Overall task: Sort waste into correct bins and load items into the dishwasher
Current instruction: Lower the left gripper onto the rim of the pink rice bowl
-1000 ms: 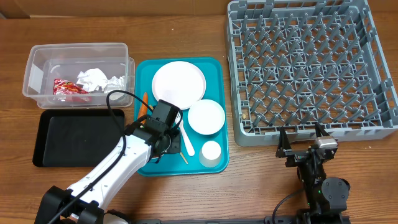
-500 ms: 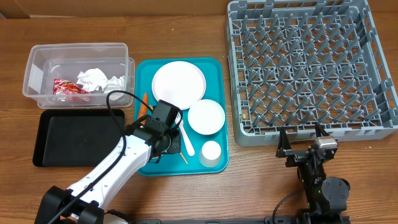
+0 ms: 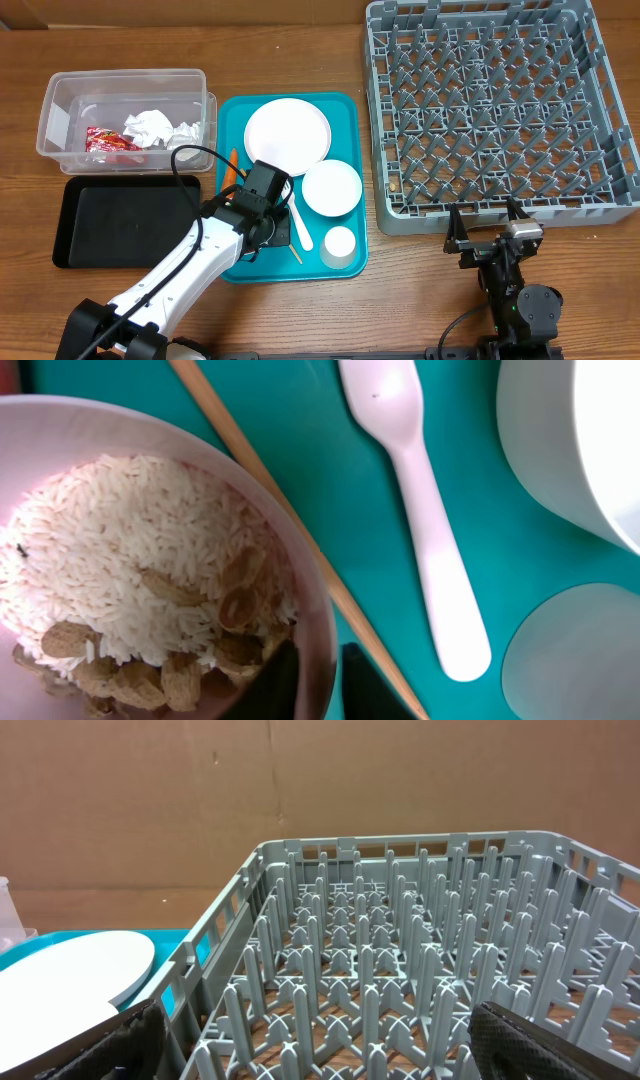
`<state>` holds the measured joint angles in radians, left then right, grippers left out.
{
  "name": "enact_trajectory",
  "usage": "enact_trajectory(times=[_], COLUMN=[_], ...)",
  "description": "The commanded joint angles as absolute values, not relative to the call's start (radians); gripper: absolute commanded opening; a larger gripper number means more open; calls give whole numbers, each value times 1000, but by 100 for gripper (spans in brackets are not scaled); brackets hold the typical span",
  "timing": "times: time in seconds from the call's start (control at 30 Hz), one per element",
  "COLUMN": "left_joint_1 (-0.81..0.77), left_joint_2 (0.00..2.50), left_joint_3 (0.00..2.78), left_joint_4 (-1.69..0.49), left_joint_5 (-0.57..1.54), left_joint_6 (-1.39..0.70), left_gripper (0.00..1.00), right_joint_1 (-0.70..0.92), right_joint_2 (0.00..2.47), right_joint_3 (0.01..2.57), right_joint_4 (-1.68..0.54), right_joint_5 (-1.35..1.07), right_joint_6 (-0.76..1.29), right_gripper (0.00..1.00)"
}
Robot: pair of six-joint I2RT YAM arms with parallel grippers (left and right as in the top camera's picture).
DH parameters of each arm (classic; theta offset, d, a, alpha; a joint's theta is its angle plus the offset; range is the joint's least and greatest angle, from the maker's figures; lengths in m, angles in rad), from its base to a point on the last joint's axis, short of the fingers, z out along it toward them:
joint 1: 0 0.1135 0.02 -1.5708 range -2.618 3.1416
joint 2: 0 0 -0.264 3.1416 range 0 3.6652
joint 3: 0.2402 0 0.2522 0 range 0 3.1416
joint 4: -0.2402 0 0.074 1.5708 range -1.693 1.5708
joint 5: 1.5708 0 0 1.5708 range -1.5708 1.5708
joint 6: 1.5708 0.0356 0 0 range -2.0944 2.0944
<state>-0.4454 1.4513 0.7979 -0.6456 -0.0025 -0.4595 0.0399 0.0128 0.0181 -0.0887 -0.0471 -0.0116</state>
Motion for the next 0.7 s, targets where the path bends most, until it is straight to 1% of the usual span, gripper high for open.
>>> enact_trajectory(times=[0.0, 0.13, 0.23, 0.67], left_joint_1=[-447, -447, -447, -448], left_joint_2=[1453, 1453, 1453, 1453], left_joint_3=[788, 788, 788, 788], left_joint_4=[-642, -644, -634, -682], left_joint_5=[-30, -30, -39, -35], left_joint_6=[-408, -348, -328, -309], left_gripper=[27, 33, 35, 34], right_joint_1=[38, 38, 38, 38], right_joint_2=[3, 3, 3, 3], right_joint_3=[8, 8, 8, 8], right_joint_4=[-81, -81, -81, -81], right_joint_5=[-47, -47, -47, -47], right_joint_6=[-15, -15, -15, -15], right_gripper=[100, 100, 100, 100])
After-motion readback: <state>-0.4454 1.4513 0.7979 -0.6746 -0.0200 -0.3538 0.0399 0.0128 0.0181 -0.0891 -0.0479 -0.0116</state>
